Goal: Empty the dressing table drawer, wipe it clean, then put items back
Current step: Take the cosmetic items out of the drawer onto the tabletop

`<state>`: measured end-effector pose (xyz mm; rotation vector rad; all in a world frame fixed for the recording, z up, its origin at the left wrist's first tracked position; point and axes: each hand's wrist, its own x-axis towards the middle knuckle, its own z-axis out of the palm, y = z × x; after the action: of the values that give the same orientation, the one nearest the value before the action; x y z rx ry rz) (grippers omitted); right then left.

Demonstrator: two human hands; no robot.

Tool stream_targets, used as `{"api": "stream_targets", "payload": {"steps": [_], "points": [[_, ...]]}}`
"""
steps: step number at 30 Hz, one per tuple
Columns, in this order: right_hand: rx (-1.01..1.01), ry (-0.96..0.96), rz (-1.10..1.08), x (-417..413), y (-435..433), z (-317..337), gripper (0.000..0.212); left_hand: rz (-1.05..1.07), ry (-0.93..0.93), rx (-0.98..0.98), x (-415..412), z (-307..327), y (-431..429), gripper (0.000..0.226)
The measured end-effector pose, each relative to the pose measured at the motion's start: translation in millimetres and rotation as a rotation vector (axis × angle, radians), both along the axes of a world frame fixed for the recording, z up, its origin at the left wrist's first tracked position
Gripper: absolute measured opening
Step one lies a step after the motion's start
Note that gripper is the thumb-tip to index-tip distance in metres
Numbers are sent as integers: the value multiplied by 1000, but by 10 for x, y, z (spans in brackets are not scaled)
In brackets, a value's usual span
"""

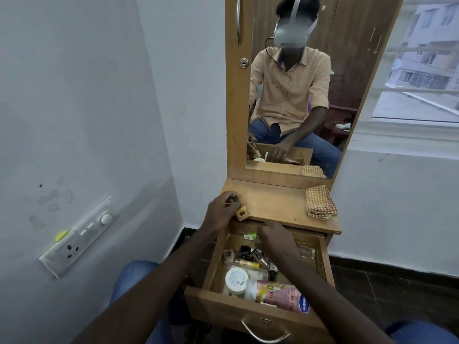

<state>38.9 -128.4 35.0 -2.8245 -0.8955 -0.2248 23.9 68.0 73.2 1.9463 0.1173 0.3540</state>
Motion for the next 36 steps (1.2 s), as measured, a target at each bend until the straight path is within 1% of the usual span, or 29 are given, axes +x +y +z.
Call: {"api": "stream_targets", "payload": {"steps": [2,3,5,7,9,11,14,21,26,31,36], "points": [[27,-25,6,-6,-7,158,18,34,-25,-14,132,41,79,42],[50,-37,-1,17,-5,243,18,57,-43,-14,197,57,111,41],[126,-47,-29,129,24,409,19,93,-72,8,304,105,158,32],[219,-41,-61,289,75,564,23,108,-95,75,409,133,214,23],[297,-25,-94,455,139,668,23,101,-107,171,519,113,282,21],[320,-2,-131,607,226,700,21,80,-92,248,602,72,336,21],[297,4,-153,819,359,638,21,58,-67,319,682,26,377,22],[290,2,-113,1094,566,498,19,19,-52,324,780,-92,432,28],[430,63,-69,1124,496,368,16,22,-51,317,744,-172,412,37],[507,106,-77,1172,519,287,24,148,-59,338,826,-272,386,37],[580,79,-134,1308,626,243,30,199,-81,374,954,-298,420,36]]}}
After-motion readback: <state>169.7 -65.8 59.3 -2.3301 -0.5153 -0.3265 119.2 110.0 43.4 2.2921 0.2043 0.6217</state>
